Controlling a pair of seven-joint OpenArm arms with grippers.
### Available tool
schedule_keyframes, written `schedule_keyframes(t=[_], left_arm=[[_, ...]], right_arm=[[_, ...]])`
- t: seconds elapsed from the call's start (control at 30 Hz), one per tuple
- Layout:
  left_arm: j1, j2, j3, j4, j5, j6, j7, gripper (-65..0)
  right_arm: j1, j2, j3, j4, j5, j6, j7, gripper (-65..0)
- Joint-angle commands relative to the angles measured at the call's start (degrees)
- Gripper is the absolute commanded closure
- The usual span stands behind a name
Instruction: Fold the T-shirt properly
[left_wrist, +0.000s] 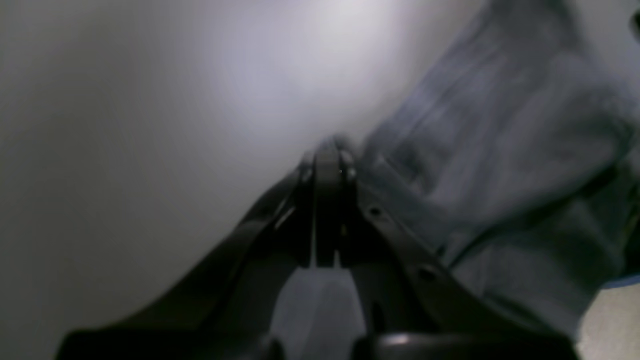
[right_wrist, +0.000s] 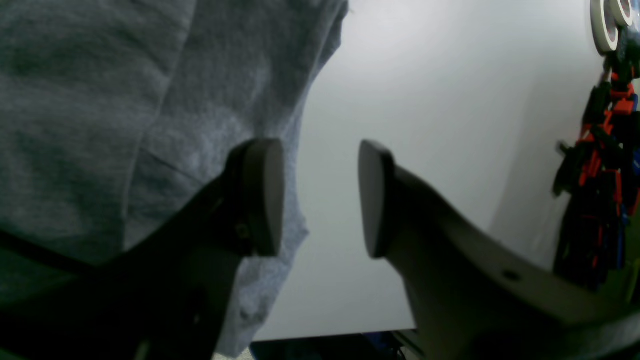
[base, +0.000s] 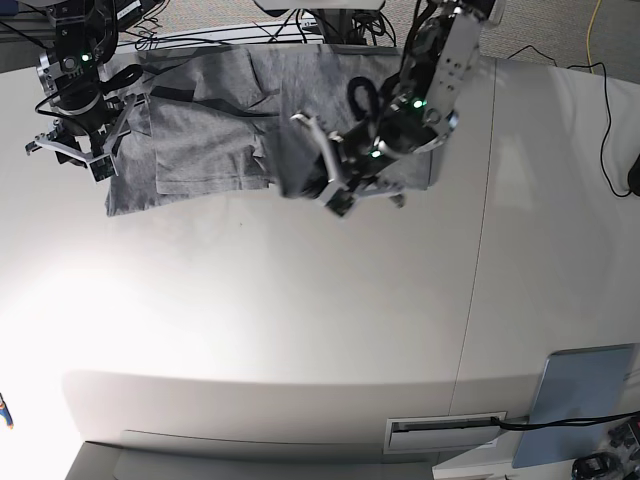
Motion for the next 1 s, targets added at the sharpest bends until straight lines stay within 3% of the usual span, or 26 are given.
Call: schedule_keyframes(t=[0.0, 0.1, 0.2, 0.3, 0.33, 0.4, 0.47, 0.6, 0.67, 0.73, 0.8, 0.97], left_arm=[[-1.33, 0.55, 0.61, 0.92, -0.13, 1.44, -1.44, 0.0], [-2.4, 1.11, 0.7, 0.96, -0.57, 4.15, -1.03, 0.0], [-2.23, 0.96, -0.79, 1.05, -0.57, 4.02, 0.63, 0.0], [-1.6, 0.83, -4.11, 1.07, -1.36, 3.89, 2.01, 0.0], [-1.25, 0.83, -5.79, 1.18, -2.45, 3.52, 2.19, 0.0], [-0.48, 0.85, -10.05, 1.66, -6.36, -0.7, 3.23, 0.0], [0.15, 0.83, -14.53, 2.12, -12.0, -6.05, 5.31, -2.1], [0.46, 0.83, -21.62, 2.23, -24.04, -13.66, 13.31, -22.9], [0.48, 0.85, -23.91, 2.23, -28.89, -15.78, 16.85, -30.2], [0.63, 0.83, -25.14, 2.23, -32.0, -16.72, 19.04, -30.9], [0.94, 0.85, -25.2, 2.23, -32.79, -17.03, 19.43, -30.9], [1.55, 0.85, -25.09, 2.23, -32.79, -17.05, 19.39, -30.9]], right_arm=[[0.15, 0.83, 0.55, 0.94, -0.92, -0.48, 0.68, -24.7], [0.15, 0.81, 0.55, 0.94, -0.94, -0.5, 0.7, -24.7], [0.15, 0.81, 0.55, 0.94, -0.9, -0.98, 0.76, -24.6], [0.13, 0.81, 1.22, 0.9, -0.63, -4.72, 2.6, -24.6], [0.15, 0.81, 2.29, 0.87, 0.24, -5.27, 3.5, -24.6], [0.15, 0.79, 6.21, 0.87, 5.6, -5.33, 3.41, -24.6], [0.15, 0.76, 11.37, 0.2, 11.41, -3.13, 1.95, -24.6], [0.17, 0.81, 21.77, -4.83, 23.1, 4.68, 0.42, -25.0], [0.17, 0.81, 25.86, -8.17, 28.02, 7.82, 0.42, -30.0], [0.17, 0.81, 28.52, -10.97, 32.79, 10.16, 1.01, -38.4], [0.17, 0.87, 29.42, -13.57, 36.68, 9.9, 2.12, -47.5], [2.8, 0.98, 29.24, -17.59, 43.01, 10.19, -8.94, -49.6]])
